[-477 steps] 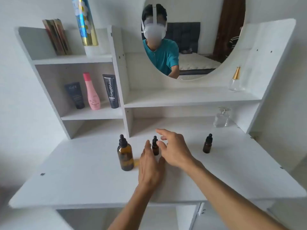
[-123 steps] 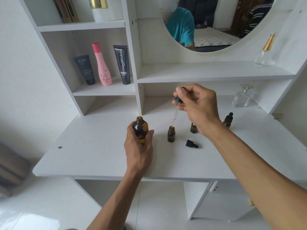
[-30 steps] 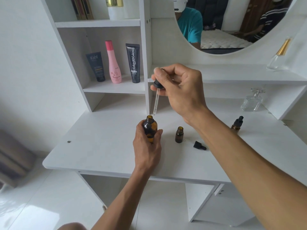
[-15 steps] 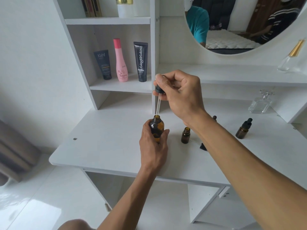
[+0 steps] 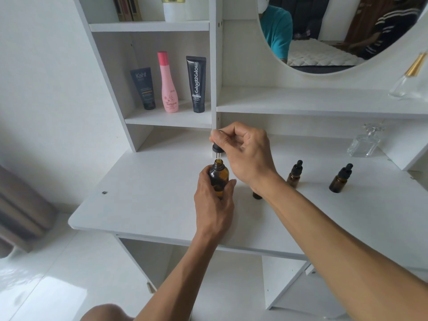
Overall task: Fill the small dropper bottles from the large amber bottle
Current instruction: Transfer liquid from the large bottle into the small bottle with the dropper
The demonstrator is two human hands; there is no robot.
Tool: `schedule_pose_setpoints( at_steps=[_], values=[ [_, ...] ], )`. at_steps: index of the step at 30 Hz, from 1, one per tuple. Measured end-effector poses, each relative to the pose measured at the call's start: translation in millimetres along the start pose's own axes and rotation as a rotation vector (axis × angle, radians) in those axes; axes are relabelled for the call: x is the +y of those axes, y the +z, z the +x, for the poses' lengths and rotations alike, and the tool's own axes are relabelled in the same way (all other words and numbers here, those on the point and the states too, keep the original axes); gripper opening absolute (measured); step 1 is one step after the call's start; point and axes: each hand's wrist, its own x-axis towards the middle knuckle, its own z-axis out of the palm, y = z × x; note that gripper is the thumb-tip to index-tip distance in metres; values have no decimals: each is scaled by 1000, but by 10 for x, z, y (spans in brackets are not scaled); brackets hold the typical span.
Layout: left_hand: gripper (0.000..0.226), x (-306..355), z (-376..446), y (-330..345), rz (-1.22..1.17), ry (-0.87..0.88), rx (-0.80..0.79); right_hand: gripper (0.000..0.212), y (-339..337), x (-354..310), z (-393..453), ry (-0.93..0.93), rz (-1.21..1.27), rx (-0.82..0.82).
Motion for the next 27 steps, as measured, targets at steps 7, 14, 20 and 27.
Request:
schedule_pose_setpoints(
  at_steps=[7, 14, 20, 27],
  values=[
    [43, -6, -1, -8, -20, -10, -12, 22, 46, 157, -66, 32, -57, -9],
    [43, 2, -2, -12, -27, -9, -20, 21, 44, 178, -119, 37, -104, -13],
    [42, 17, -11, -18, -47, -8, -24, 21, 49, 202, -136, 44, -112, -20],
    [42, 15, -9, -17, -50, -14, -25, 21, 47, 198, -149, 42, -121, -22]
  ],
)
